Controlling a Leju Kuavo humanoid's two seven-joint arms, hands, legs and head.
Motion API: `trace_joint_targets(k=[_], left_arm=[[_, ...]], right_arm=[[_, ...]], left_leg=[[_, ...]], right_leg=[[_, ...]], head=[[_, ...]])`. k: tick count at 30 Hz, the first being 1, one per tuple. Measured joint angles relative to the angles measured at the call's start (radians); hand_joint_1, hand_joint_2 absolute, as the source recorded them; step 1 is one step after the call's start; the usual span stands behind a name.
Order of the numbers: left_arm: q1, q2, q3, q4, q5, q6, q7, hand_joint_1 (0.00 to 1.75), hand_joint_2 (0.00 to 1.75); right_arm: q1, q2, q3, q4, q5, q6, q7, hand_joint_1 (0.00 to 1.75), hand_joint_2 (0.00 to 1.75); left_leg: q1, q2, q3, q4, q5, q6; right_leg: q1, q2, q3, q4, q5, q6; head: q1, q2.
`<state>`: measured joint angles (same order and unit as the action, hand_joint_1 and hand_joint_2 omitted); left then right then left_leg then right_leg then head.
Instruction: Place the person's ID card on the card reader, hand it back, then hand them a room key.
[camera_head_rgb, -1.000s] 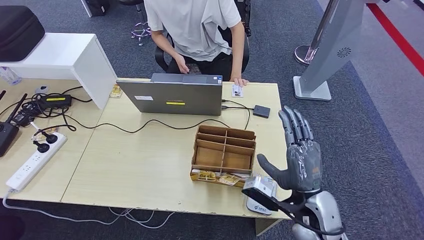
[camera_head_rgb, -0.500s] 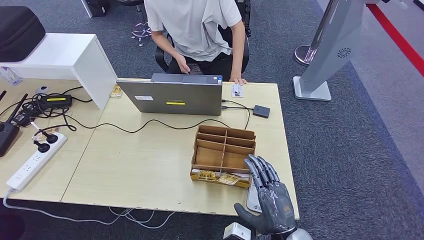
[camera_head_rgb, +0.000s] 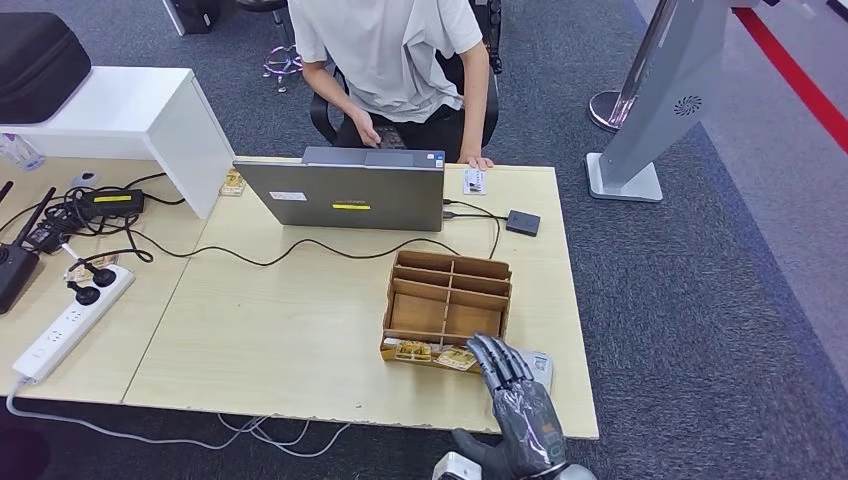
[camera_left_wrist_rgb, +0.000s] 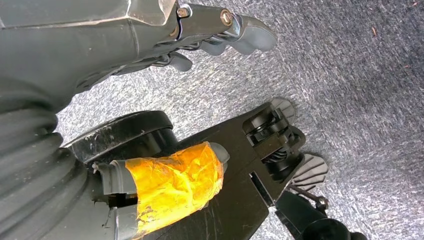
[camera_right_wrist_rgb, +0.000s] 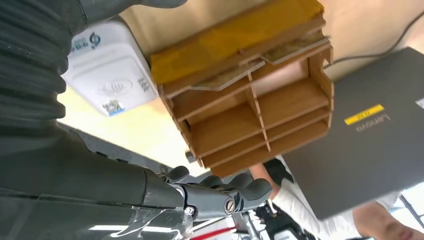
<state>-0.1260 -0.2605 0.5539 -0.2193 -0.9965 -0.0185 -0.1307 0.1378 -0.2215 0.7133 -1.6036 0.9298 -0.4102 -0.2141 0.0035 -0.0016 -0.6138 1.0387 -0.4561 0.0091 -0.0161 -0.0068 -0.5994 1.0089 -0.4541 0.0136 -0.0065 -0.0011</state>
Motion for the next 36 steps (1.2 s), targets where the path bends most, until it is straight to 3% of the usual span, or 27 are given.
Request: trace_joint_targets(k=[7,20,36], left_arm=[[0.000,0.001,0.000,0.000,-0.010,-0.001,-0.001,0.00,1.75],[-0.001,0.002,0.001,0.000,-0.028,-0.003,0.001,0.00,1.75],[-0.001,0.002,0.001,0.000,-0.030,-0.004,0.003,0.00,1.75]], right_arm=[[-0.038,0.010,0.021,0.119,-0.033,-0.023,-0.017,0.00,1.75],[-0.105,0.076,0.026,0.290,0.117,-0.196,0.006,0.00,1.75],[-0.117,0.094,0.026,0.338,0.160,-0.218,0.024,0.00,1.75]], left_leg=[[0.000,0.000,0.000,0.000,0.000,0.000],[0.000,0.000,0.000,0.000,0.000,0.000],[0.000,0.000,0.000,0.000,0.000,0.000]], right_leg=[[0.000,0.000,0.000,0.000,0.000,0.000],[0.000,0.000,0.000,0.000,0.000,0.000],[0.000,0.000,0.000,0.000,0.000,0.000]], head=[[0.000,0.000],[0.000,0.000],[0.000,0.000]])
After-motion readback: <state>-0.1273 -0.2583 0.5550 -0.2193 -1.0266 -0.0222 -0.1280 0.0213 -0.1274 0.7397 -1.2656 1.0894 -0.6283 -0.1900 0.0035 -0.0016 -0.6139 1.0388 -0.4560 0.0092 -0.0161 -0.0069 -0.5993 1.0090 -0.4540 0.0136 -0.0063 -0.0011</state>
